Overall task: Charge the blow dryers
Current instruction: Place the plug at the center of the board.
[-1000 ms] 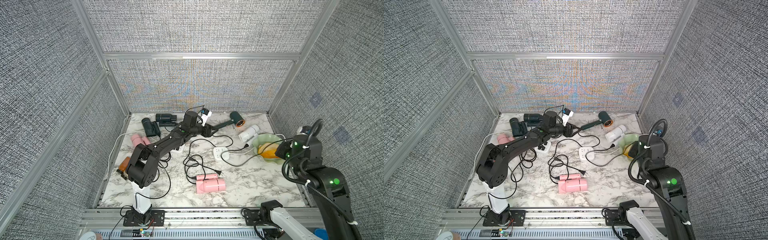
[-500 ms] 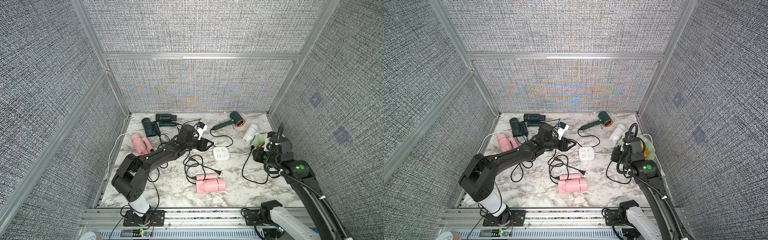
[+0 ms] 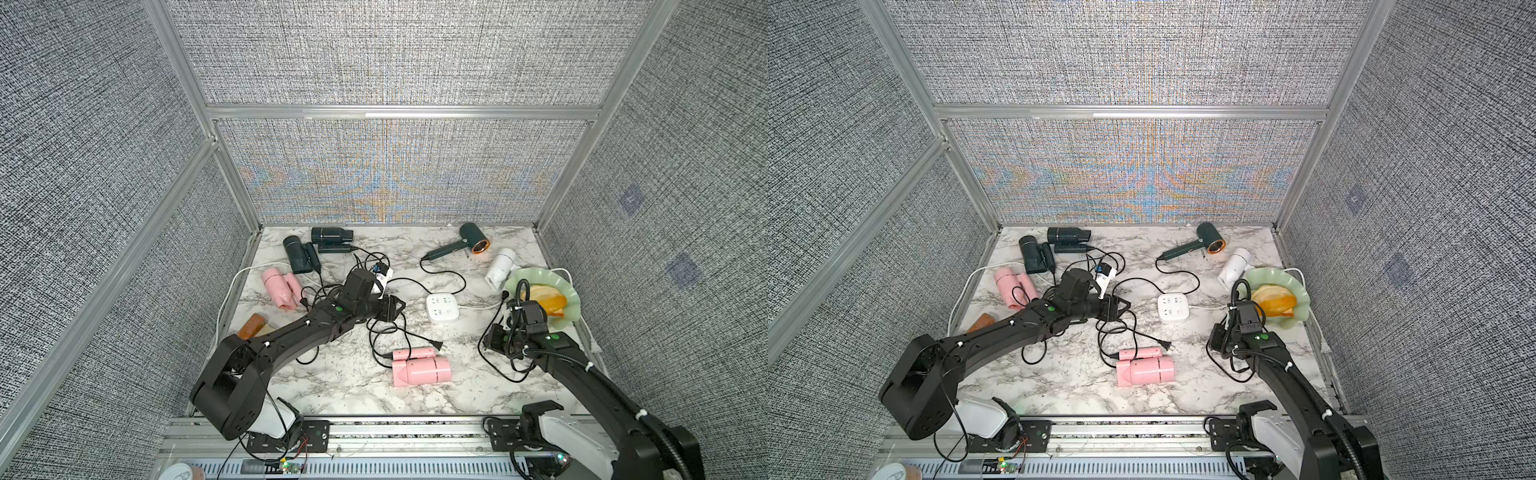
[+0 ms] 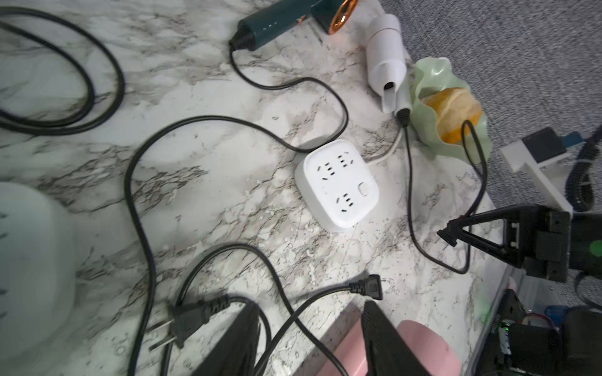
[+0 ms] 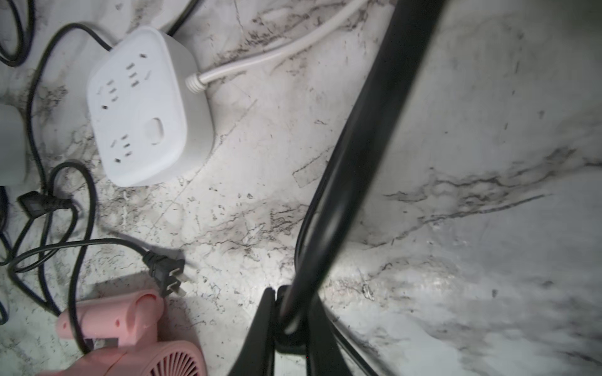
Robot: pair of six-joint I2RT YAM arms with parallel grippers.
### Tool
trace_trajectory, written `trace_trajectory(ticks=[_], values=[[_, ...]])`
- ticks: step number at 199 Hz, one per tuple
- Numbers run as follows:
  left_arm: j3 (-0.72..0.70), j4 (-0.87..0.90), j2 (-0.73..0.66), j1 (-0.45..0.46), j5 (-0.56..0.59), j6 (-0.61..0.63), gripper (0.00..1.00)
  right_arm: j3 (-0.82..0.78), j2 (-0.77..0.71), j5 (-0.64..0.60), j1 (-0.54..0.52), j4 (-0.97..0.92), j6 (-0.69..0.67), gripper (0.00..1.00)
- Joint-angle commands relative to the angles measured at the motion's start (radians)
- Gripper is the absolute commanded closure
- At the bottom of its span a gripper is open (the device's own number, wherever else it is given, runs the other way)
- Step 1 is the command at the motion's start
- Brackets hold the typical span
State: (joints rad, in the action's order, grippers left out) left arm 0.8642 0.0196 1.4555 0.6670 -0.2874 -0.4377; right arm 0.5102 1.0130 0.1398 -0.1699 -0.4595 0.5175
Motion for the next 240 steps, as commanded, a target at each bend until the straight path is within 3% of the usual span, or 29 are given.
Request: trace_trajectory(ticks=[1, 17, 83, 137, 161, 191, 240], values=[[0.025, 0.093, 0.0, 0.0, 0.076, -0.024, 0.46, -0.017, 0.053, 0.011, 0.023, 0.109, 0.018, 0.92], [0.02, 0.102, -0.008, 0.0, 0.093, -0.036, 0.46, -0.02, 0.086, 0.011, 0.036, 0.131, 0.017, 0.91], [0.056, 0.169, 0.054, -0.001, 0.182, -0.051, 0.46, -0.014, 0.107, -0.055, 0.043, 0.132, 0.003, 0.72], [0.113, 0.243, 0.131, -0.005, 0.262, -0.073, 0.46, 0.006, -0.003, -0.125, 0.042, 0.024, -0.004, 0.47], [0.156, 0.288, 0.186, -0.015, 0.272, -0.072, 0.48, 0.016, -0.106, -0.109, 0.038, -0.017, -0.012, 0.47], [0.176, 0.33, 0.236, -0.024, 0.281, -0.096, 0.51, 0.023, -0.198, 0.002, 0.031, -0.009, -0.039, 0.47], [0.11, 0.333, 0.165, -0.028, 0.211, -0.146, 0.52, 0.062, -0.152, 0.028, -0.044, 0.017, -0.072, 0.47]])
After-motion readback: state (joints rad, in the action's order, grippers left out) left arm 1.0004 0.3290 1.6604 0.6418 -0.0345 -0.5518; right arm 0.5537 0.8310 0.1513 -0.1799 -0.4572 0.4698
